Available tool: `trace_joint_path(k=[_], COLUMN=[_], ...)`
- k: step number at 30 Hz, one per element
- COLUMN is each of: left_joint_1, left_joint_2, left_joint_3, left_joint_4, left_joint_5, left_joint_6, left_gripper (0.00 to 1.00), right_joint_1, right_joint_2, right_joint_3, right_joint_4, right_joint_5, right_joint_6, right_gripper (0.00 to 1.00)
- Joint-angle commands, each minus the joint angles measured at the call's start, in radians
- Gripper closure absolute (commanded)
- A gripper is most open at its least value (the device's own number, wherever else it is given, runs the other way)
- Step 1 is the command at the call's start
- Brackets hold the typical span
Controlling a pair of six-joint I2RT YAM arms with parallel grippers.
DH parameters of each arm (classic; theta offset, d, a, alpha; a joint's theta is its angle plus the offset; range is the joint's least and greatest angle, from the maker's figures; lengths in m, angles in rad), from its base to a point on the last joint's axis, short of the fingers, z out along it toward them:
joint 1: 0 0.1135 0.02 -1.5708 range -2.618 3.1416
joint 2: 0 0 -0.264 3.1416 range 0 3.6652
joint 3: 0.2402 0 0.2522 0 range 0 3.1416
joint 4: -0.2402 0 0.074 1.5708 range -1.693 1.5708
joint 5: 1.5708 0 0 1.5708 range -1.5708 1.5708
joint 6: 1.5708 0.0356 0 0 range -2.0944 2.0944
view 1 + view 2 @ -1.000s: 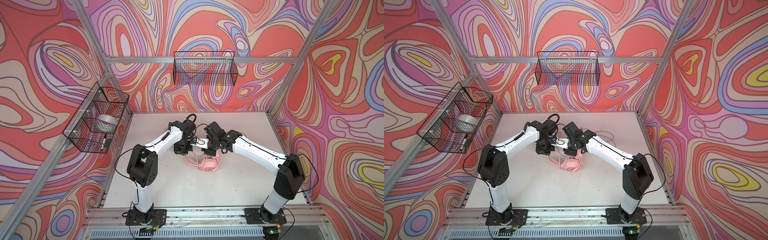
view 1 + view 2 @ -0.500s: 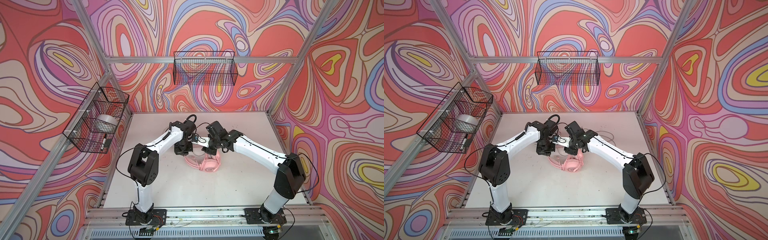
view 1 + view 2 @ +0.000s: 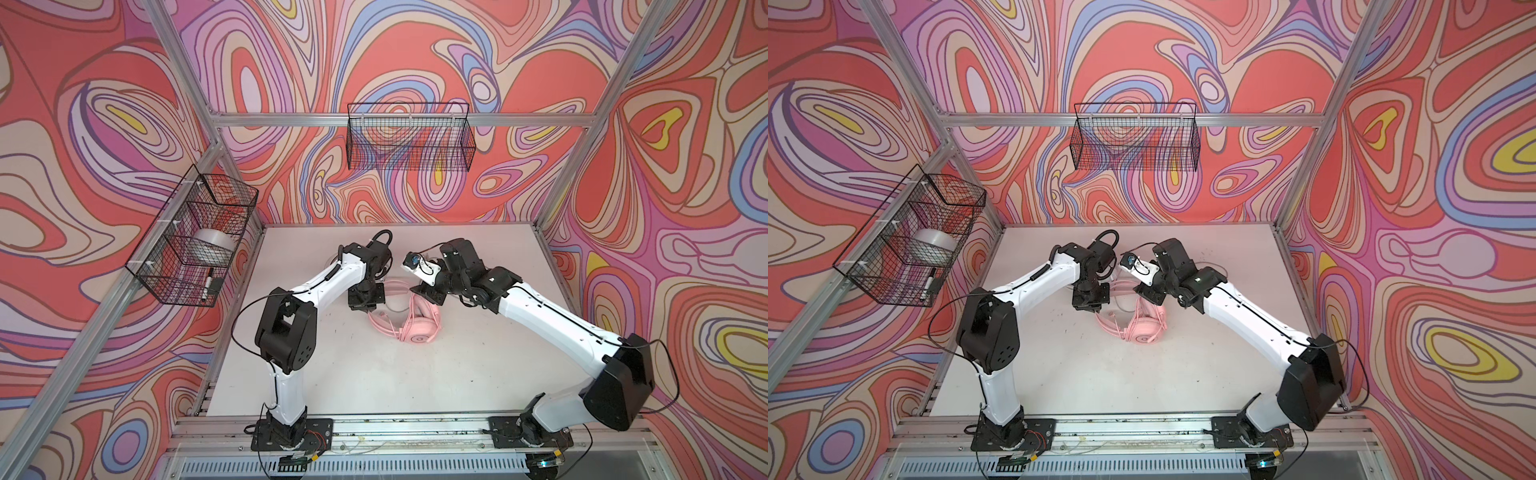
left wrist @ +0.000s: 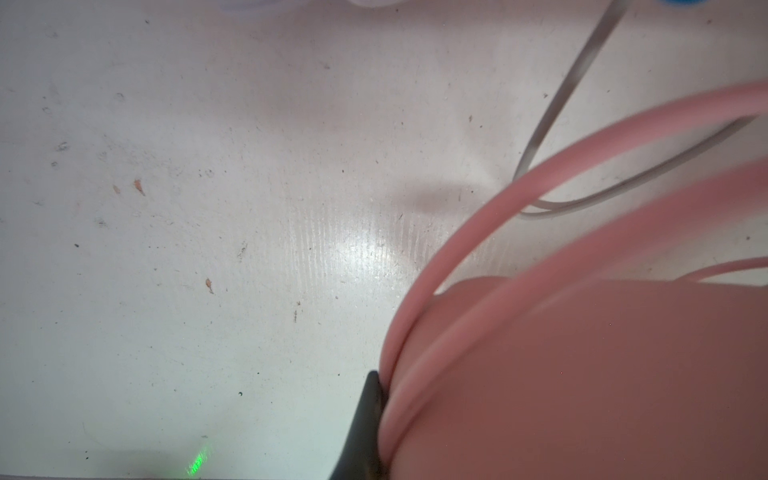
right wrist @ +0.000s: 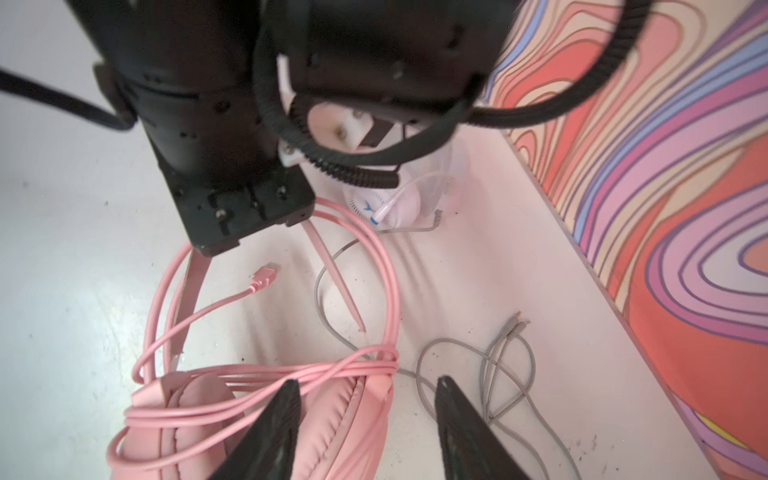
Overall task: Wrap the headphones
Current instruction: 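Open the right gripper to release the plug and draw back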
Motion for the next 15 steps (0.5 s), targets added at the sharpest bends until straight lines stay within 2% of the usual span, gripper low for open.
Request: trace_joint_path(k=[1,7,8,9,10,15], left_joint_1=[0.014,0.029,0.031,0.033,0.035,0.059], left_joint_2=[-0.088,-0.171,-0.189,-0.207,-0.224,-0.303], left_joint_3=[-0.032,-0.122,-0.140,-0.159,-0.178,-0.296], left_joint_4=[0.023,0.071,0.078,0.088,0.098,0.152], left_joint_5=[0.011,-0.008,-0.013,-0.014,-0.012,0.008], left_joint_6=[-0.029,-0.038,-0.035,-0.036,-0.035,-0.041], left_gripper=[1.00,1.00,1.00,1.00,1.00,1.00], right_joint_1=[-0.035,-0.074,-0.079,-0.084,-0.091,-0.111], right_joint_2=[-0.080,-0.172,-0.182,-0.189,-0.193,-0.200], right_joint_3=[-0.062,-0.145,-0.156,-0.168,-0.175,-0.222], right_joint_4=[0.101,0.129,0.130,0.130,0.129,0.139], right_joint_5=[0.030,0.088,0.095,0.097,0.091,0.108], right_joint_6=[0.154,0.315,0.340,0.366,0.388,0.513], right_gripper=[0.39,0.22,0.17,0.04,0.02,0.01])
